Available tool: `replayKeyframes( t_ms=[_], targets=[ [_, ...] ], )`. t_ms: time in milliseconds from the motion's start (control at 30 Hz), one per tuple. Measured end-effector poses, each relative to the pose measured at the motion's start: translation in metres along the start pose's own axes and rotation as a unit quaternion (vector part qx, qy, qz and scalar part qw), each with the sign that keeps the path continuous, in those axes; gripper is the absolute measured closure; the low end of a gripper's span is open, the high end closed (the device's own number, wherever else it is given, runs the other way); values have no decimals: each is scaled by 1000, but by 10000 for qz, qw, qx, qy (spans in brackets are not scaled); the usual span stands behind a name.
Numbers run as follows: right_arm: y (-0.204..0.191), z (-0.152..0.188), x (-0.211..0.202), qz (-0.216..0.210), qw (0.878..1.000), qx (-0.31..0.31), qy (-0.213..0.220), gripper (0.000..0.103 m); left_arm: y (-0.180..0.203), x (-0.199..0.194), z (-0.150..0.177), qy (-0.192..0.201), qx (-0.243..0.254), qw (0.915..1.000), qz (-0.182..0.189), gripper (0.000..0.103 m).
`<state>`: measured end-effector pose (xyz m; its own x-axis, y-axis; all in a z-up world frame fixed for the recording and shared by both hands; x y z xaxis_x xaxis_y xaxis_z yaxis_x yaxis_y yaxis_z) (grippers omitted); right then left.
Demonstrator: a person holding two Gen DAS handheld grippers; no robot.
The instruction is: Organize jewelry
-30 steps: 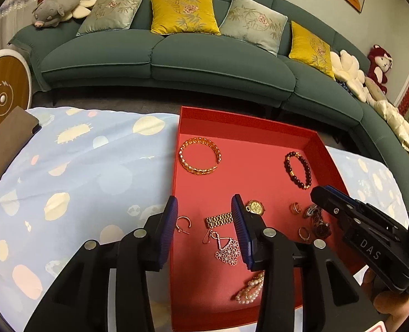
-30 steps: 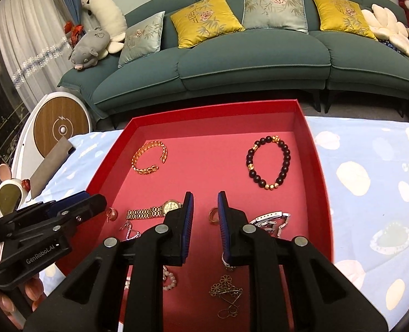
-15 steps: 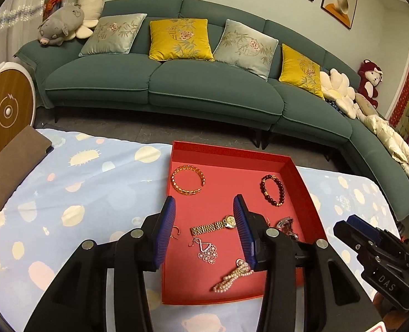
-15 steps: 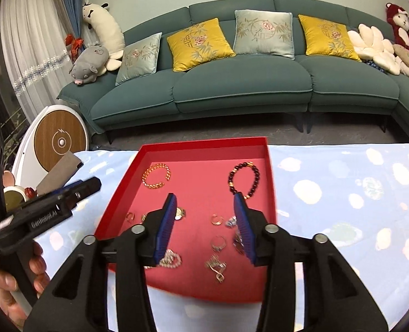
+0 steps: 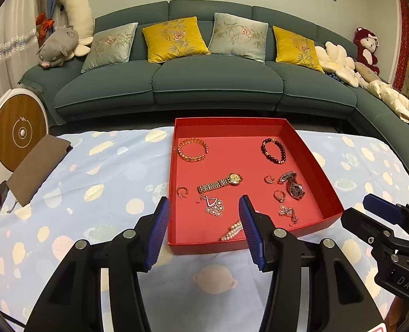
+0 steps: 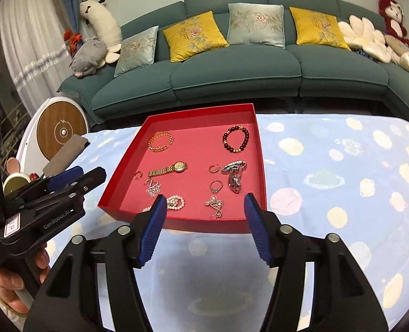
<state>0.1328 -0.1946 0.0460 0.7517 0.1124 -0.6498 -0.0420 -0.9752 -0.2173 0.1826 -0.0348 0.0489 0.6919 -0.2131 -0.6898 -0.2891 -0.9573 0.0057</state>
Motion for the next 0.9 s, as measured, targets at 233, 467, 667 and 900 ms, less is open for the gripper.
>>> replayKeyframes(
  t_ms=[233,467,667,900],
  targets=[
    [-5,2,8,34,9999,-7,-121,47,-4,3,7,-153,-52,9998,-101,53],
    [-14,9,25,180,9993,-160,-281,32,-16,9,15,-327,-174,9990,-262,42],
    [-23,14,32,405,9984,-312,-234,15,-15,7,15,-284,-218,9989,-318,35],
    [-22,13,24,534,9982,-250,-100,12,-11,3,14,-270,-407,9979,-436,35]
  ],
)
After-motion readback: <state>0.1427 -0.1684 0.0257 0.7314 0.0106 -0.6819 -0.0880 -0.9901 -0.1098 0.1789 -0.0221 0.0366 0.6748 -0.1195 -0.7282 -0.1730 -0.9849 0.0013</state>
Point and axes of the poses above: each gripper's, at about its wrist camera, not at the fingertips, and x roughly the way its jaws point, y to its right, z to its underside, the point moved 2 cm from there along x, roughly the way its jaws point, and after that the axes turned 1 degree about -z, right-handed, at the moved point
